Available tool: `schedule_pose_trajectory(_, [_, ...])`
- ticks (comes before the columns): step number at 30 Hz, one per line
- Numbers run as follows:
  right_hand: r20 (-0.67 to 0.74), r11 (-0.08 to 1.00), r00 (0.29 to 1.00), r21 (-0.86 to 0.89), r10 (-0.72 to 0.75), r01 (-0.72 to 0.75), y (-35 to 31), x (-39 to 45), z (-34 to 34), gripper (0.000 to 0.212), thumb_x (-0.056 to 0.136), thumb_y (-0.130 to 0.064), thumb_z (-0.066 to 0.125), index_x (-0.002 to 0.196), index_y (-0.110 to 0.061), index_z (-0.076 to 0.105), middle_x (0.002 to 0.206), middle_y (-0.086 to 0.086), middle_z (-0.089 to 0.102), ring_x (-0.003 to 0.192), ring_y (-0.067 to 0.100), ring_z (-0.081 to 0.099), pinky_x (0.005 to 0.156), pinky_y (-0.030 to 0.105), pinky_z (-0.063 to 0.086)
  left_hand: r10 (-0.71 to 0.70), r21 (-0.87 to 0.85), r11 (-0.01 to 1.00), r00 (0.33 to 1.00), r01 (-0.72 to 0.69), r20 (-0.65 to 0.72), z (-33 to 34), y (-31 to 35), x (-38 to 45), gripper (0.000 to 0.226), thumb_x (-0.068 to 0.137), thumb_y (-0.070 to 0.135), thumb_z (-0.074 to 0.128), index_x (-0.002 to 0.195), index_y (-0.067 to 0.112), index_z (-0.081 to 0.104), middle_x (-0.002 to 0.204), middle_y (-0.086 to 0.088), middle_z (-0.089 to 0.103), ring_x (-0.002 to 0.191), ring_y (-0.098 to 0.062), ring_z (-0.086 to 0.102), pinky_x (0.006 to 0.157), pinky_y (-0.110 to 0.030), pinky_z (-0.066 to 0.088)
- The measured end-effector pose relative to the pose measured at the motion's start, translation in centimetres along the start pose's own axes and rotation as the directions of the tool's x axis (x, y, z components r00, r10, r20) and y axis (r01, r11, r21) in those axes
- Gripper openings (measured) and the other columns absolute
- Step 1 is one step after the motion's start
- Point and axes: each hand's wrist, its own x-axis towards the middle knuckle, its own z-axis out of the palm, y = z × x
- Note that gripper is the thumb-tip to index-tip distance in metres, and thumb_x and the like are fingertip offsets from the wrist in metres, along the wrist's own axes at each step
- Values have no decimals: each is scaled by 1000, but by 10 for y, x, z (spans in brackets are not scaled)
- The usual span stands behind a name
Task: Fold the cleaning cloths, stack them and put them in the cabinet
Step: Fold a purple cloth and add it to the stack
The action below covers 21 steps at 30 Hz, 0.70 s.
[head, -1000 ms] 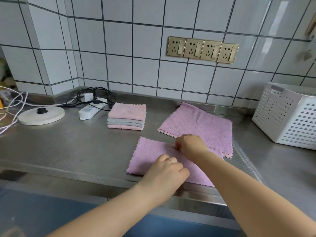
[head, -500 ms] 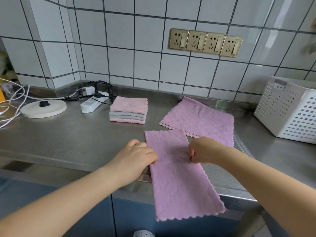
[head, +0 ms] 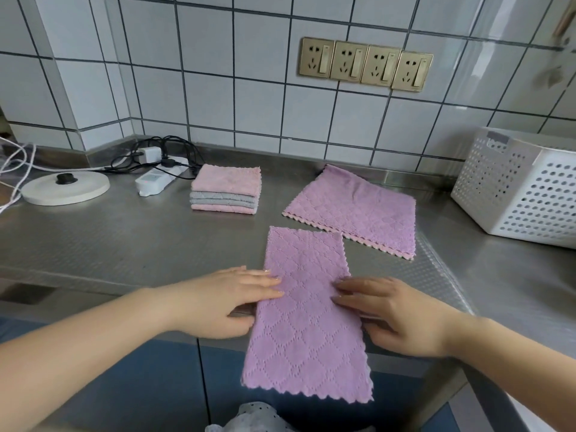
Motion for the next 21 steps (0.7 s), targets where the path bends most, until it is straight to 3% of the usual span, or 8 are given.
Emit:
schedule_pose_trajectory(3, [19, 980, 999, -196, -30, 33, 0, -14, 14, 80, 79, -49, 50, 150, -30, 18, 157, -3, 21, 144, 13, 20, 114, 39, 22, -15, 172, 985, 998, 5, 54, 8, 5, -6, 77, 74, 43, 23, 147, 39, 0, 151, 20, -18, 140, 2, -20, 112, -32, -20])
schedule_pose_trajectory(7, [-150, 971, 981, -225, -121, 85, -7, -5, 25, 66, 85, -39, 50, 147, -28, 30, 150, 1, 37, 137, 18, 39, 109, 41, 37, 90, 353, 935, 975, -13, -204, 23, 10, 2, 68, 72, 25, 31, 139, 27, 42, 147, 4, 40, 136, -13, 36, 110, -49, 22])
schedule_pose_trajectory(10, [-270, 990, 952, -50, -141, 133, -16, 7, 18, 37, 96, -34, 41, 127, -24, 57, 130, -4, 59, 117, 12, 57, 101, 28, 44, 110, 111, 991, 921, -73, -375, 26, 10, 11, 52, 81, 22, 35, 129, 26, 54, 134, 13, 54, 125, 2, 44, 111, -44, 24])
schedule_pose_trajectory(12, [-317, 976, 947, 218, 45, 27, -22, 14, 13, 30, 91, -34, 46, 111, -22, 66, 114, -9, 67, 103, 5, 62, 90, 25, 48, -94, -231, 973, 916, 1, -390, 14, 15, 13, 43, 87, 30, 37, 123, 27, 60, 121, 19, 59, 112, 12, 46, 112, -26, 29])
schedule_pose_trajectory(14, [-340, 892, 884, 422, 320, -161, -24, 24, 8, 23, 91, -35, 51, 86, -19, 66, 84, -12, 66, 78, -4, 60, 71, 25, 48, -293, -452, 886, 882, 106, -368, 3, 19, 21, 24, 95, 34, 46, 91, 25, 68, 87, 14, 66, 80, 0, 58, 82, -19, 45])
schedule_pose_trajectory(16, [-344, 781, 758, 530, 554, -330, -19, 39, 6, 35, 90, -34, 57, 62, -15, 49, 56, -10, 47, 52, 2, 43, 53, 23, 34, -409, -548, 822, 829, 154, -381, -4, 22, 30, 36, 95, 33, 48, 61, 20, 49, 57, 8, 46, 54, -7, 42, 57, -19, 34])
schedule_pose_trajectory(19, [-260, 645, 657, 618, 707, -450, -9, 62, 0, 43, 90, -34, 59, 61, -9, 39, 55, -1, 40, 54, 11, 34, 52, 29, 27, -506, -682, 722, 761, 117, -406, -6, 16, 49, 31, 95, 29, 50, 66, 24, 41, 56, 6, 37, 52, -9, 33, 55, -28, 27])
schedule_pose_trajectory(21, [-198, 604, 637, 605, 745, -518, -1, 75, -1, 40, 91, -34, 57, 63, -11, 40, 56, 0, 41, 56, 16, 36, 51, 29, 26, -557, -752, 646, 754, 131, -347, -8, 9, 58, 8, 95, 27, 51, 96, 34, 48, 56, 1, 40, 50, -7, 33, 54, -28, 25])
